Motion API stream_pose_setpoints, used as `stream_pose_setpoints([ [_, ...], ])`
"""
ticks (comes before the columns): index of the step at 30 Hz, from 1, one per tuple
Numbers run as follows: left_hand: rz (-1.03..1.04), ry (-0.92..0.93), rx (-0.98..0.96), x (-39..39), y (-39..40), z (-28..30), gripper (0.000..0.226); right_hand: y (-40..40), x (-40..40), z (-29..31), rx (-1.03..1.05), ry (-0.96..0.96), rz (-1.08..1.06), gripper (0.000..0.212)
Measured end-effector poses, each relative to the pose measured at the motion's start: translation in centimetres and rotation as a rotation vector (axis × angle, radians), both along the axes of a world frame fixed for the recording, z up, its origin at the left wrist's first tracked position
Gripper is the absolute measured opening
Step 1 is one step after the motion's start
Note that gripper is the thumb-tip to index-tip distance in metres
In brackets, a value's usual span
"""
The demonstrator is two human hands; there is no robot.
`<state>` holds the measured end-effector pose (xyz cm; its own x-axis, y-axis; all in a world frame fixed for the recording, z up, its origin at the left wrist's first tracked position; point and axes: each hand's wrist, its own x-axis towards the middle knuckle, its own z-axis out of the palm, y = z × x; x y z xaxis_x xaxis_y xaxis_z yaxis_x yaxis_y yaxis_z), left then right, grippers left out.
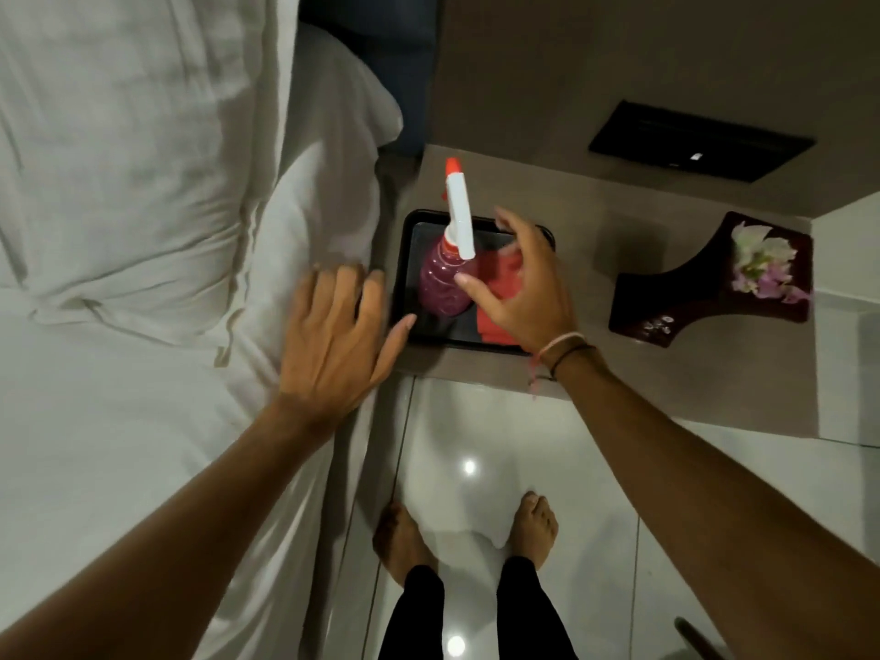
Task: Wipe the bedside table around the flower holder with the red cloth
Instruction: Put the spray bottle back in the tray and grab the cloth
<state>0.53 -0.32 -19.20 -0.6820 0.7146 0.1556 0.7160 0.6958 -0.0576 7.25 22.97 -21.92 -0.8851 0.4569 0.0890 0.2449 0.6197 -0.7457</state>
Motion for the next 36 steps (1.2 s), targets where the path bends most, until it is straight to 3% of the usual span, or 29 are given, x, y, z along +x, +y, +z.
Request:
stream_pose_setpoints([
  [4,-0.056,-0.464,0.067,3.0,4.4,-1.5,0.039,3.0,5.8,-2.6,-0.124,-0.062,-0.196,0.058],
  [7,0.045,-0.895,0.148,4.8,8.8,-3.2,0.044,4.6,7.1,-4.8,-0.354,-0.104,-0.467,0.041],
  [11,0.251,-1.096,0.257,6.0,14.3,-5.1,0.049,6.1,6.2,-7.3,-0.576,-0.191,-0.649,0.039],
  [15,0.407,-1.121,0.281,6.3,17.0,-6.6,0.059,6.8,5.1,-8.6,-0.616,-0.27,-0.592,0.043],
  [17,0.464,-1.094,0.313,6.3,17.4,-7.2,0.057,6.7,4.9,-8.7,-0.542,-0.272,-0.612,0.046],
  [24,0.414,-1.05,0.278,6.3,17.0,-7.7,0.056,4.6,4.7,-8.3,-0.337,-0.258,-0.56,0.037],
  [30,0.288,-1.065,0.245,6.3,16.0,-6.7,0.048,4.4,5.3,-6.4,-0.619,-0.127,-0.472,0.008],
  [34,0.143,-0.898,0.243,7.1,15.0,-5.1,0.036,4.5,8.0,-4.1,-0.966,0.019,-0.59,0.015],
  [36,0.09,-0.784,0.231,7.5,14.6,-4.0,0.034,4.1,10.6,-3.5,-1.229,0.055,-0.655,0.038],
])
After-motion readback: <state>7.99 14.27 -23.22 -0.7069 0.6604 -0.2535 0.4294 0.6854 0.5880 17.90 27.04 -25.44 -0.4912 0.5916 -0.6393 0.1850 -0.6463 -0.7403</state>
